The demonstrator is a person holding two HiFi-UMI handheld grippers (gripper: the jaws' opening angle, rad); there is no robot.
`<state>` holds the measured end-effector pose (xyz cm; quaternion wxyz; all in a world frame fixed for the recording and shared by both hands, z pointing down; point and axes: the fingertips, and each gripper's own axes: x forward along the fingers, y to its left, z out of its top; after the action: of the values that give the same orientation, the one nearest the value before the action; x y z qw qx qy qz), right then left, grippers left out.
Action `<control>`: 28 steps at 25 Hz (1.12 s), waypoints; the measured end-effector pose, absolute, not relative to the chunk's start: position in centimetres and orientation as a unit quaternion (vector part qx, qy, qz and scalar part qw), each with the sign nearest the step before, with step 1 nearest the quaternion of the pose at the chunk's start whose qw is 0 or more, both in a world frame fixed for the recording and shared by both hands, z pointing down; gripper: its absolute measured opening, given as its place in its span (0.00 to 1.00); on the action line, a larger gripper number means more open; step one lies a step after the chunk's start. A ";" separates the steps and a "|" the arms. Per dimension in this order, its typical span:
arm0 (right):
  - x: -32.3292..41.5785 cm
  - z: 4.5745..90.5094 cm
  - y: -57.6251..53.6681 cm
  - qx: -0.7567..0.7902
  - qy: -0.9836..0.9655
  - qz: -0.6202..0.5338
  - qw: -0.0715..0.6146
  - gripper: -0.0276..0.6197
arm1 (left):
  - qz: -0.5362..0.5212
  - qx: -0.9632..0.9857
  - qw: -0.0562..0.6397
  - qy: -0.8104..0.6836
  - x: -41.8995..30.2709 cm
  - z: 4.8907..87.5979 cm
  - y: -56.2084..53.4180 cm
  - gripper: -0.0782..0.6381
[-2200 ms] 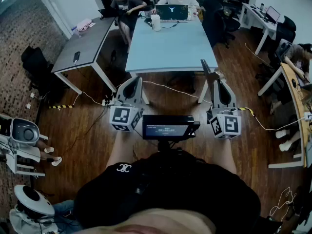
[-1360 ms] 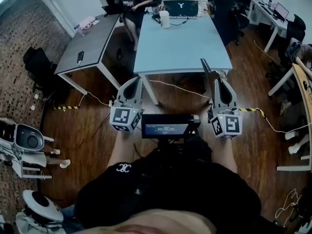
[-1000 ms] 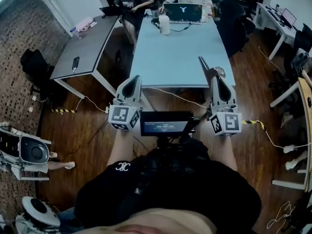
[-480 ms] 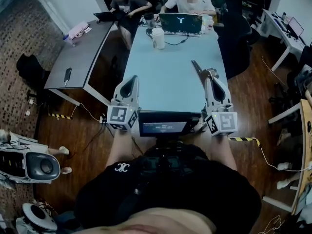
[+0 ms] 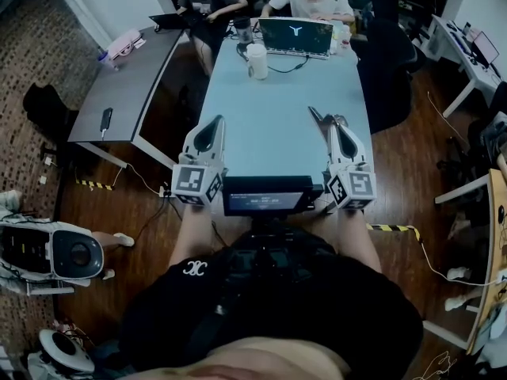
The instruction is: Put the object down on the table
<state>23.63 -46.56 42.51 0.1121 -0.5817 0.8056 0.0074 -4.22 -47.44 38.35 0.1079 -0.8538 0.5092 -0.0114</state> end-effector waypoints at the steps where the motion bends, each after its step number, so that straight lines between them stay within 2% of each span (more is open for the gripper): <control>1: 23.5 44.4 -47.7 -0.583 0.806 -0.010 0.098 0.06 | -0.011 -0.853 0.106 0.511 -4.5 38.4 -47.7 0.11; 8: 20.9 60.1 -54.6 -0.581 0.795 -0.175 -0.002 0.06 | -0.034 -0.852 0.080 0.517 -6.5 40.5 -48.9 0.11; 13: 19.6 67.5 -56.3 -0.578 0.766 -0.278 -0.034 0.06 | -0.029 -0.859 0.081 0.504 -5.7 40.2 -49.3 0.11; 17: 19.8 71.8 -56.9 -0.590 0.744 -0.304 -0.078 0.06 | -0.036 -0.863 0.079 0.497 -5.6 40.9 -49.6 0.11; 26: 20.7 76.5 -56.9 -0.597 0.723 -0.283 -0.200 0.16 | -0.036 -0.858 0.065 0.508 -7.3 42.0 -50.7 0.11; 28: 20.7 77.4 -56.6 -0.588 0.725 -0.273 -0.232 0.32 | -0.035 -0.858 0.063 0.509 -7.3 42.1 -50.9 0.11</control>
<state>20.67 -56.61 77.38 -0.2324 -0.5885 0.7246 -0.2733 -7.35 -50.91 42.14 0.0632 -0.8579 0.5087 -0.0355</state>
